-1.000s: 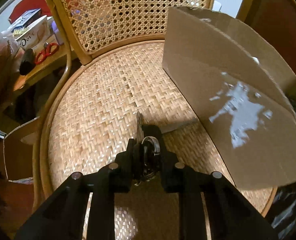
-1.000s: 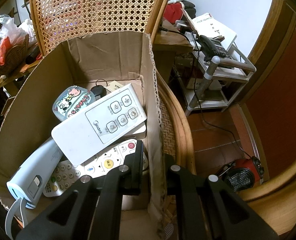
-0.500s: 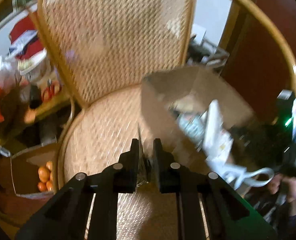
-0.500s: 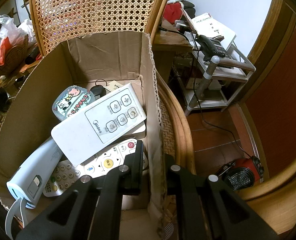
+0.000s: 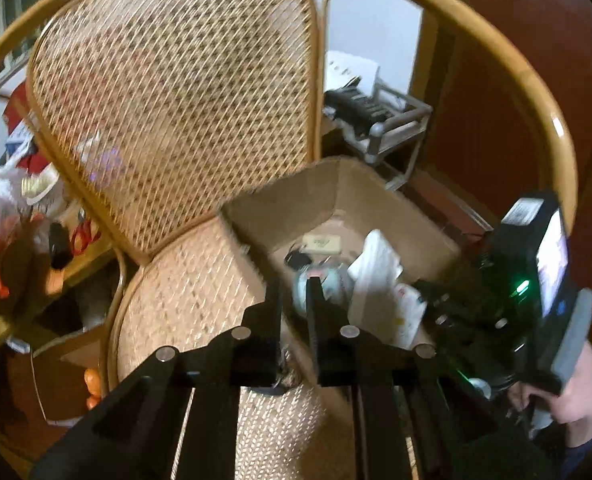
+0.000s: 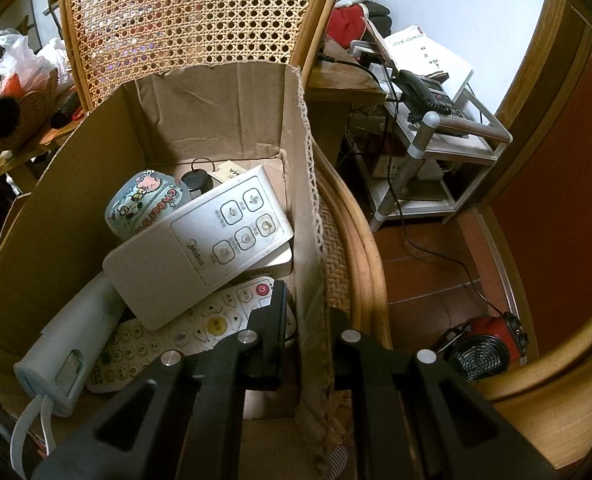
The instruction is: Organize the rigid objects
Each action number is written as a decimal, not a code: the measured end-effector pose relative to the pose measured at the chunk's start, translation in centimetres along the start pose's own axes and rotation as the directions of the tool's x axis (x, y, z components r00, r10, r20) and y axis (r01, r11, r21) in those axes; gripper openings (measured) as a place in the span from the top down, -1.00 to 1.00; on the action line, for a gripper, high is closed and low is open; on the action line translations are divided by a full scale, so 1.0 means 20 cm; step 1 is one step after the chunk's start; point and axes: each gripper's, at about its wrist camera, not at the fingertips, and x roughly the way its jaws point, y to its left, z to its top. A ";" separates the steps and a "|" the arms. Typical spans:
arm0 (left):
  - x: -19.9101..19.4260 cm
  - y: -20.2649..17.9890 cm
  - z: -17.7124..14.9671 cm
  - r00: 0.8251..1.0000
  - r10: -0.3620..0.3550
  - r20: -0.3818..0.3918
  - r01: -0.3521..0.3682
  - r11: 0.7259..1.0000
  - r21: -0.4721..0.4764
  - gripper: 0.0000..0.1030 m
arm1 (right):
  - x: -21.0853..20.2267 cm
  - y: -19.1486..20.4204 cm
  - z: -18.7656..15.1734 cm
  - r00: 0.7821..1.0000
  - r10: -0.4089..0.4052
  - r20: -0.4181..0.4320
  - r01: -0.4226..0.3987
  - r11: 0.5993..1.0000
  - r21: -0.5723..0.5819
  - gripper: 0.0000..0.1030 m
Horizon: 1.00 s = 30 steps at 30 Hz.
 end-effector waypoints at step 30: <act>0.55 0.28 -0.43 0.985 0.033 -0.171 -0.054 0.991 -0.124 -0.37 | 0.00 0.00 0.00 1.000 0.003 0.000 -0.003 1.000 0.002 0.74</act>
